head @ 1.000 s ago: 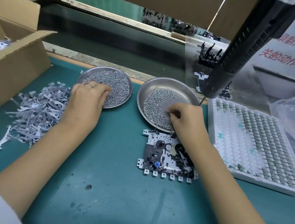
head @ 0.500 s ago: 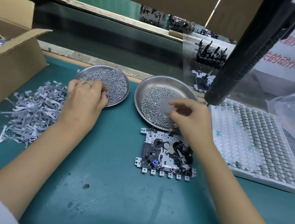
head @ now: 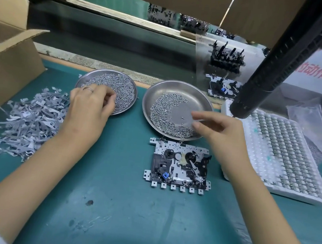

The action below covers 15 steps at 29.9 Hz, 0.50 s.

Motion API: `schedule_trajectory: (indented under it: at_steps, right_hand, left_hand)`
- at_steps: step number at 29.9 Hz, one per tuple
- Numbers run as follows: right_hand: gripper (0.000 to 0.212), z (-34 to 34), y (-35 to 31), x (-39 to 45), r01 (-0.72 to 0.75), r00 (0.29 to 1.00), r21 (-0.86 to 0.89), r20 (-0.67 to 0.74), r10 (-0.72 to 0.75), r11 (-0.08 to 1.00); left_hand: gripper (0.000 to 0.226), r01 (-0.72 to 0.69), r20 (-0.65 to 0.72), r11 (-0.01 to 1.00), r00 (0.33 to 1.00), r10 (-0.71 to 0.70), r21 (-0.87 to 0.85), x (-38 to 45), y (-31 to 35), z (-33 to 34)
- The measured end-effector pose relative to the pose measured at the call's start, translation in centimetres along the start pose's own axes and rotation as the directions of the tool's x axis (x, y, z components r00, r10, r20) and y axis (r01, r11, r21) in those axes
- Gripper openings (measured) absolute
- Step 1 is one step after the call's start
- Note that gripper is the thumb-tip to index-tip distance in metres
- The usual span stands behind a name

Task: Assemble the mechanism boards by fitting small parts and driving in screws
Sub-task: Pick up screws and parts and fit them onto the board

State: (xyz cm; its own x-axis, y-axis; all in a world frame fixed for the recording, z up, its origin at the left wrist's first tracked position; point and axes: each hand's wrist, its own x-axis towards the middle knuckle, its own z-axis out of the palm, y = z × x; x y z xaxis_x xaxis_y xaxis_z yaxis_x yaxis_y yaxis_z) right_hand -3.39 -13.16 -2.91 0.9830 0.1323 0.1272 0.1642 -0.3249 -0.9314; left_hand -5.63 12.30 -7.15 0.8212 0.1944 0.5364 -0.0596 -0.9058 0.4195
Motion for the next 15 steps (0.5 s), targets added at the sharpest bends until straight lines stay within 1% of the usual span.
schedule_trajectory:
  at_steps: [3,6,10,13,15]
  right_hand:
    - [0.027,-0.9,-0.2,-2.9,-0.033,0.999,0.133,0.033,0.028,0.991]
    - [0.026,-1.1,0.4,-5.2,-0.068,0.998,0.234,0.02,0.065,0.97]
    - [0.024,-0.5,1.2,-6.2,-0.13,0.989,0.365,-0.021,0.148,0.922]
    - [0.017,0.1,1.1,-6.6,-0.133,0.99,0.403,0.02,0.137,0.905]
    - [0.021,0.3,1.0,-6.8,-0.142,0.989,0.465,0.038,0.141,0.874]
  left_hand:
    - [0.011,-0.015,-0.046,0.995,0.999,0.011,-0.095,-0.3,1.2,-0.4]
    - [0.009,-0.014,-0.051,0.994,0.999,0.009,-0.107,-0.6,1.8,-0.6]
    - [0.011,0.089,0.014,0.983,0.996,-0.088,-0.162,-0.8,1.8,-0.7]
    - [0.016,0.1,0.008,0.939,0.995,-0.103,-0.33,-1.4,3.7,-1.3]
    - [0.019,0.081,0.038,0.859,0.997,-0.072,-0.506,-2.5,5.7,-1.6]
